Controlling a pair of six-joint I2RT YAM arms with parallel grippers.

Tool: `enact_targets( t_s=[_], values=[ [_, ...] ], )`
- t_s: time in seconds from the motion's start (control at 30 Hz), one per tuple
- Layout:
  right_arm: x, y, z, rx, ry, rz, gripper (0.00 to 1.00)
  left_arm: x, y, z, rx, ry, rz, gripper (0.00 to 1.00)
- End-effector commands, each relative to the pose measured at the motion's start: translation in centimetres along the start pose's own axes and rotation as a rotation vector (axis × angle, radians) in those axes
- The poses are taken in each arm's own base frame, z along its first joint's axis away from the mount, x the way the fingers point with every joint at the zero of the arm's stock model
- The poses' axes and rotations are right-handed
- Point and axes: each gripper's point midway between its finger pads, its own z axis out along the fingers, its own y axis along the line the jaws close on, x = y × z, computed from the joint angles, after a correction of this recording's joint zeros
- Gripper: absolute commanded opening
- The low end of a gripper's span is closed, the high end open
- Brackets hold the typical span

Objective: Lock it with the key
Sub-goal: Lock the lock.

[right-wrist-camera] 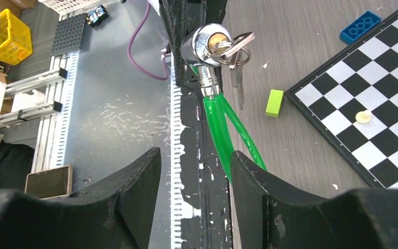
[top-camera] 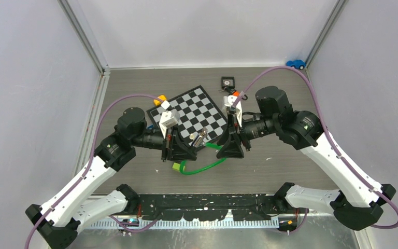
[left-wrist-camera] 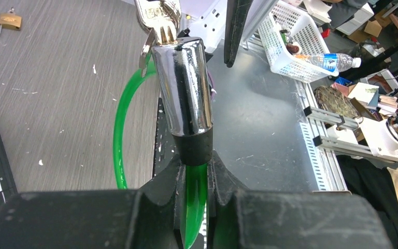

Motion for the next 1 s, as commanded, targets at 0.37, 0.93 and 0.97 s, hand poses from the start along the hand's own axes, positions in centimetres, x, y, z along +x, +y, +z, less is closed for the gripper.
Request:
enact_targets(
  t_s=[0.37, 0.93, 0.97],
  values=[
    [-1.2, -0.9, 0.7, 0.016, -0.057, -0.047, 0.56, -3.9, -2.8, -0.1, 0.141, -0.113, 0.161, 0.00],
    [-3.6, 0.9, 0.5, -0.043, -0.200, 0.021, 0.01, -3.7, -0.6, 0.5, 0.053, -0.130, 0.150, 0.00],
    [-3.7, 0.8, 0.5, -0.038, -0.208, 0.023, 0.00, -3.7, -0.5, 0.5, 0.052, -0.130, 0.150, 0.00]
  ],
)
